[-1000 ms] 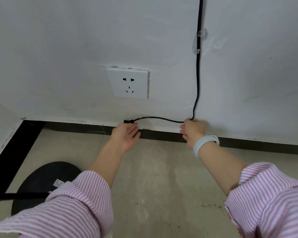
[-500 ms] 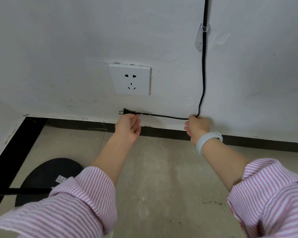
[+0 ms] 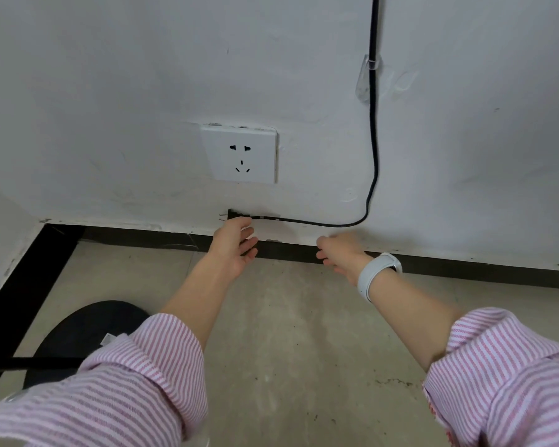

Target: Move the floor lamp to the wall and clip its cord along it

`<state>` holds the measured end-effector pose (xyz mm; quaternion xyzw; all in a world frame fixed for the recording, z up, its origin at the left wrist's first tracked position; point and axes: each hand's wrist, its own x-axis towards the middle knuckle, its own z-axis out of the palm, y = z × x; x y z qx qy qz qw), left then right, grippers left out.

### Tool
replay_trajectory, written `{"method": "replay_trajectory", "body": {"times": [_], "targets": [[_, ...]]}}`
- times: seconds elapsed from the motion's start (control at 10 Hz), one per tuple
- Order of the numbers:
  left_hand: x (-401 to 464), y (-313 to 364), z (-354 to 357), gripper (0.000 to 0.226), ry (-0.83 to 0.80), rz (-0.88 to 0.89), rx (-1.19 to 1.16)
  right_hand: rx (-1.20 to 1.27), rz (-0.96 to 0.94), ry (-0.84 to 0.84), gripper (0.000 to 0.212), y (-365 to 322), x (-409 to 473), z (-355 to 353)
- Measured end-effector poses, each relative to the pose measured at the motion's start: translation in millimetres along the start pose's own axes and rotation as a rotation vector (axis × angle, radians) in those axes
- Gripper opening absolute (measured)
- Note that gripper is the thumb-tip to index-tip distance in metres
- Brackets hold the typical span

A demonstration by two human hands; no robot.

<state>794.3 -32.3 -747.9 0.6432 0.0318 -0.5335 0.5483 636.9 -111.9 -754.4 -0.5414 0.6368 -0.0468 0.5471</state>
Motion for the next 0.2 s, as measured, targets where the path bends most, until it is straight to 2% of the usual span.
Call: {"method": "replay_trajectory", "body": {"times": [0.1,0.2], "targets": [[-2.2,1.1,1.0,0.033,0.03,0.047,0.167,-0.049,-0.096,-0.024,0.04,-5.8,-3.3,2.9],[-11.6,4.4,6.1,0.017,0.122,0.195,0.359,-0.106,-0.161,-0.02,0.02,-13.1,-12.0,-1.2]]}}
